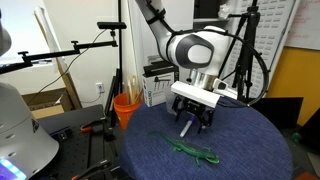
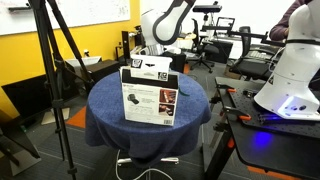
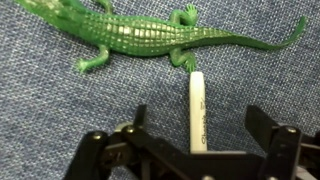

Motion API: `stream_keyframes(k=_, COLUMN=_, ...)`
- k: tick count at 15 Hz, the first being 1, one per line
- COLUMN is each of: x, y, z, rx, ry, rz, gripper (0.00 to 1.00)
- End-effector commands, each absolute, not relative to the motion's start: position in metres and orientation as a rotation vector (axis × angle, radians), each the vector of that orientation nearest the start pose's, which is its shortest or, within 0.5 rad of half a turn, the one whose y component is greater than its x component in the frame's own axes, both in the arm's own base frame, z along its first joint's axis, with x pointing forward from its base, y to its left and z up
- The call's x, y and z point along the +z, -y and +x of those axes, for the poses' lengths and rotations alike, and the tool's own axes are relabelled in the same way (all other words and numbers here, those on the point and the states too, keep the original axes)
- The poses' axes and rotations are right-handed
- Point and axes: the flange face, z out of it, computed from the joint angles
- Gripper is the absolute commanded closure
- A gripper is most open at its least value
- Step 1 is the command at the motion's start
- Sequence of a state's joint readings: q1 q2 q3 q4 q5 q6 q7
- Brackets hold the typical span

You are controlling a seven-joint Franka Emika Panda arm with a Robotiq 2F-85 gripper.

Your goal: Put the marker in the cup

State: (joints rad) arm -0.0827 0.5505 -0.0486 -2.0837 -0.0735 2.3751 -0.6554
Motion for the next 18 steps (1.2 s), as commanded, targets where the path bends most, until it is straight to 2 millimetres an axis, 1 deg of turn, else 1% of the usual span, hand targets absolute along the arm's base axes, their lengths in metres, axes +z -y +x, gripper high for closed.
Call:
stream_keyframes(k=1, x=0.132, y=0.066, z=0.56, rx=0.423, ry=0.862, rz=-2.973, gripper=0.09)
stream_keyframes(k=2, x=0.131, y=0.063, z=0.562, rx=0.423, ry=0.856, rz=-2.973, gripper=0.14)
stream_keyframes(k=3, x=0.129, y=0.06, z=0.563, rx=0.423, ry=0.856, rz=-2.969, gripper=0.25)
stream_keyframes(k=4, x=0.128, y=0.058, z=0.564, rx=0.422, ry=0.849, rz=-2.97, gripper=0.39)
stream_keyframes(k=6, x=0.128, y=0.053, z=0.566, rx=0.418, ry=0.851, rz=-2.968, gripper=0.56)
stream_keyframes(k=9, x=0.128, y=0.048, z=0.57, rx=0.409, ry=0.839, rz=-2.971, gripper=0.78)
stream_keyframes(k=12, x=0.13, y=0.047, z=0.574, rx=0.399, ry=0.829, rz=-2.977, gripper=1.0)
stream_keyframes(k=14, x=0.13, y=0.048, z=0.576, rx=0.392, ry=0.809, rz=-2.987, gripper=0.95)
stream_keyframes(k=15, x=0.131, y=0.049, z=0.578, rx=0.388, ry=0.798, rz=-2.99, gripper=0.95)
stream_keyframes(k=18, x=0.148, y=0.052, z=0.584, rx=0.341, ry=0.75, rz=-2.985, gripper=0.95)
